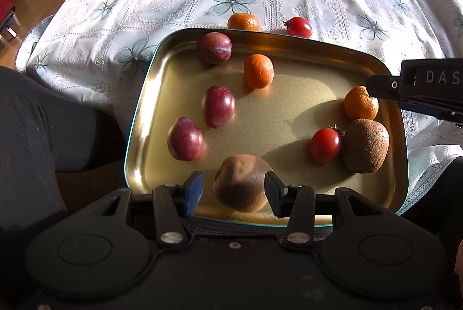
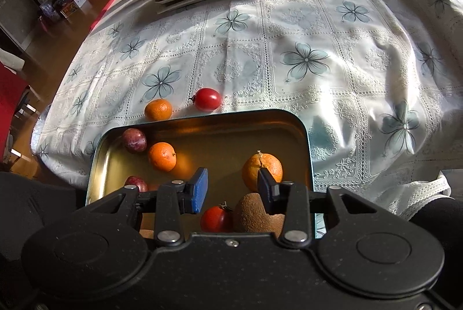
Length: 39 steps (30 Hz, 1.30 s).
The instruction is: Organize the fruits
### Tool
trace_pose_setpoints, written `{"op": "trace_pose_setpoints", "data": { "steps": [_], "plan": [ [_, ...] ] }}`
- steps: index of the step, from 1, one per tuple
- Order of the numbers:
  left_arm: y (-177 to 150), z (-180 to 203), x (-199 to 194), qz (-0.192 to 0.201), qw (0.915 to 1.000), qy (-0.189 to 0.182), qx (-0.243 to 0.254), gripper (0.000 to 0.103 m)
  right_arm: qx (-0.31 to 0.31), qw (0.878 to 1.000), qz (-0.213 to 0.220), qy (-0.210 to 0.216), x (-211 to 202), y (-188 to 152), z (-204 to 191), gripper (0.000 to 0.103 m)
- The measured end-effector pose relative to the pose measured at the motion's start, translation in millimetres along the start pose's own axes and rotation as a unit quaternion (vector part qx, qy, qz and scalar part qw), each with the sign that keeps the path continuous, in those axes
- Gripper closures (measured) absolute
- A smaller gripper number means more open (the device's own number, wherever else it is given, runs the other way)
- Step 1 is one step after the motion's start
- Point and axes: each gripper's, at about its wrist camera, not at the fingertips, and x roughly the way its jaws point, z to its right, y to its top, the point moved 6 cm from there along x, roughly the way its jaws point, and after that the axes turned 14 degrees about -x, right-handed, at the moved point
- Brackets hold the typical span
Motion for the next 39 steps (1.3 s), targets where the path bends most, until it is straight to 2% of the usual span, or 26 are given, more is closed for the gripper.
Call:
{"op": "trace_pose_setpoints", "data": {
  "steps": [9,21,39],
  "plan": [
    [3.9,-4.5,-5.6,0.019,0.9998,0.003,-0.002,0.056,-0.005,1.000,-0.002,-0.006,1.2,-0.8,-0.5,0.055],
    [5.3,-11.6,-6.2,0.022,0.9997,0.000,-0.008,0.056,-0.013,1.000,-0.005,-0.020,0.9,-9.4,-2.9,0.055],
    [3.3,-21.7,-6.0,0.035,0.9993,-0.007,-0.008,0.056,-0.041,0.997,0.040,-0.055,-23.0,-40.2,-17.4,0.055]
  ]
}}
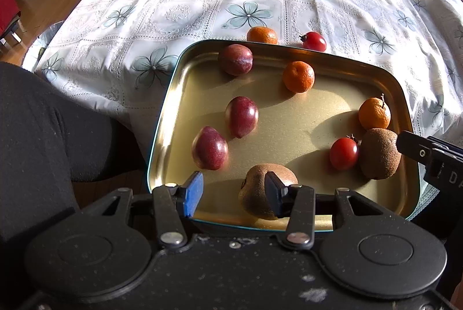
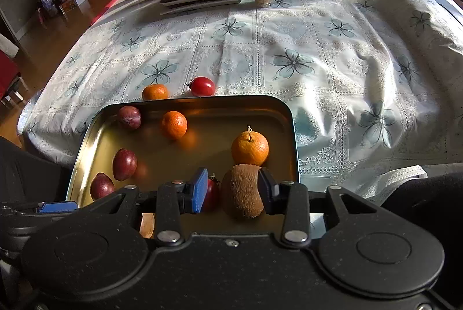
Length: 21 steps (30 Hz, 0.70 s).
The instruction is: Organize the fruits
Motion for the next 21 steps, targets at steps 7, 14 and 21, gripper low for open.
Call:
{"op": "trace_pose_setpoints", "data": {
  "steps": [7,14,21],
  "plan": [
    [-0.7,-7.4,1.1,0.015,0.9998,-0.004,0.011,0.056,0.019,1.000,0.002,-0.002,-1.3,-3.7,2.7,0.055],
    [-1.7,-14.1,7.6,0.023,0.9991,-0.016,0.032,0.056,0.017,1.000,-0.004,-0.006,1.5,-6.8,-1.4,0.055],
    [-3.1,-20.4,21.2,0.011,0.9992,-0.018,0.033,0.056,0.012,0.999,-0.028,-0.010,8.1,-15.4,-9.2,0.055]
  ]
}}
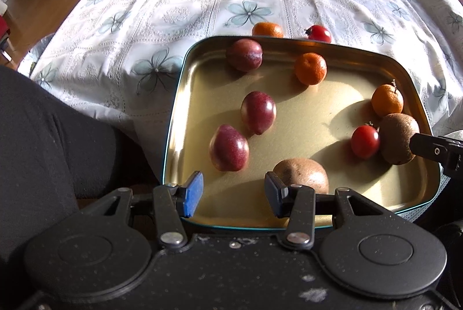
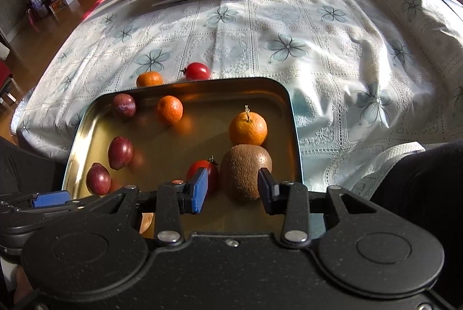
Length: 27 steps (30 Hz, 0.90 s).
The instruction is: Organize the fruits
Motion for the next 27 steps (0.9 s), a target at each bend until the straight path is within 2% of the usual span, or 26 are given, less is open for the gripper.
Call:
{"op": "trace_pose_setpoints", "data": {
  "steps": [6,20,27],
  "plan": [
    [0.1,-5.6,6.2,-0.009,0.9999,-0.006,-0.009,0.056,0.000,1.000,-0.016,-0.005,4.4,-5.4,-5.3,0.055],
    [-3.2,-10.0,3.2,0.009,0.9999,-0.007,-0.013,0.056,0.008,0.999,-0.031,-0.011,8.6,-22.0,-23.0,0.055],
    [-2.7,-14.3,6.3,-0.003,0.9996,-0.005,-0.028,0.056,-0.001,0.999,-0.033,-0.016,8.7,-27.1,-31.7,0.055]
  ]
}}
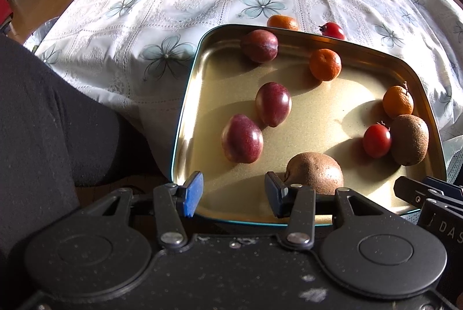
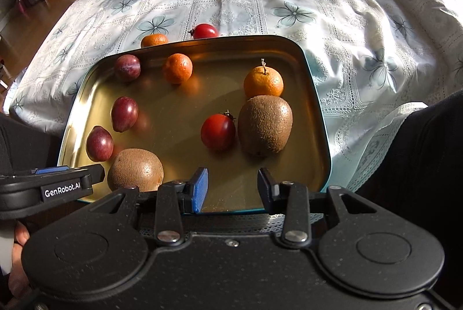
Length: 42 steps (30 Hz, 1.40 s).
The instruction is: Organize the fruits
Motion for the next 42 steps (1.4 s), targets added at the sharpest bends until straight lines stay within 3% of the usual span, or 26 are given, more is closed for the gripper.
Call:
{"op": "trace_pose_setpoints", "data": {
  "steps": [13,34,42],
  "plan": [
    [-3.7,2.3,2.4,0.004,0.9998,0.015,0.015,0.056,-0.005,1.000,0.003,-0.001,-0.9,1.1,-2.6,0.055],
    [-10.2,4.2,2.2,-0.018,0.9992,0.017,0.032,0.055,0.008,1.000,-0.027,0.006,5.4,-1.5,1.2,0.055],
    [0.2,4.8,-8.8,-0.061,0.9970,-0.004,0.047,0.055,0.027,0.998,-0.059,0.015,7.3,-4.2,7.1,0.055]
  ]
}}
